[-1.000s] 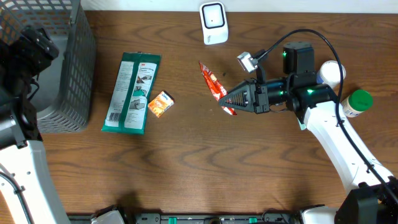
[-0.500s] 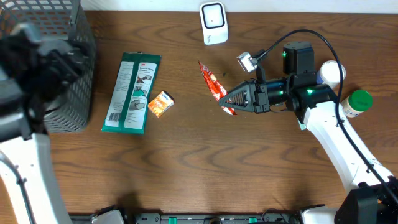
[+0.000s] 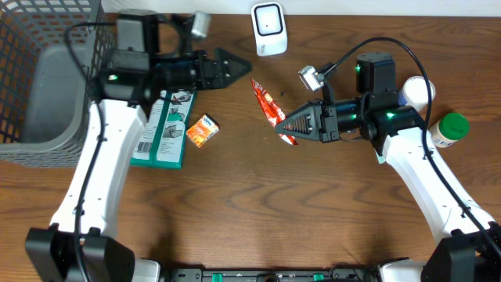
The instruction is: Scan the item barcode
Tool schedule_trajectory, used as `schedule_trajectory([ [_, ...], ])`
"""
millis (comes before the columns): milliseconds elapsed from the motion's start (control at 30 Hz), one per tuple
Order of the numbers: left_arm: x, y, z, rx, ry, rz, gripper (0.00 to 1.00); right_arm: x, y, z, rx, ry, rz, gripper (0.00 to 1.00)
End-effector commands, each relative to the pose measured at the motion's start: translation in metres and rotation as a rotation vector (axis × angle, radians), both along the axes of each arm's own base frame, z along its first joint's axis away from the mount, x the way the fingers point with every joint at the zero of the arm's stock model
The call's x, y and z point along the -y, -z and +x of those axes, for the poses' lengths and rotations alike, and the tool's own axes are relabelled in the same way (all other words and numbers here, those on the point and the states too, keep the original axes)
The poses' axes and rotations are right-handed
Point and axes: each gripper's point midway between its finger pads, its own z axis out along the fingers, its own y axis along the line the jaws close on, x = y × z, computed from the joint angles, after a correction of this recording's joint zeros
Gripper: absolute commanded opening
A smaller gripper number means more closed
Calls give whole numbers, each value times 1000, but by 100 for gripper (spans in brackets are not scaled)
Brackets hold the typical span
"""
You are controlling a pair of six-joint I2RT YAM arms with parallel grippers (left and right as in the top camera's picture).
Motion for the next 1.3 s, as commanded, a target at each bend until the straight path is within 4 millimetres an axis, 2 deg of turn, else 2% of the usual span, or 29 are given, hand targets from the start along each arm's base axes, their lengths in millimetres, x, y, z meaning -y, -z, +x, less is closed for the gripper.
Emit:
schedule_trajectory([
  [0, 24, -16, -20, 45, 165, -99, 86, 2, -1, -2, -12, -15, 15, 1],
  [167, 34, -23, -33, 94, 252, -130, 86, 2, -3, -1, -2, -15, 18, 1],
  [267, 31, -26, -29, 121, 248, -134, 86, 1, -7, 3, -3, -13, 18, 1],
  [333, 29, -34, -28, 159, 263, -156, 86, 1, -11, 5, -6, -12, 17, 1],
  [433, 31, -54, -39, 227, 358, -234, 86, 0, -17, 9, 10, -11, 21, 1],
  [533, 34, -62, -45, 259, 404, -263, 86, -1, -21, 14, 21, 5, 17, 1],
  [733, 23, -72, -32, 319, 368, -261, 86, -2, -29, 16, 27, 4, 22, 1],
  [1000, 0, -79, -17, 335, 302, -259, 86, -2, -33, 18, 73, 6, 32, 1],
  [1267, 8, -72, -24, 306, 326, -260, 86, -6, -33, 45, 58, 161, -2, 1],
])
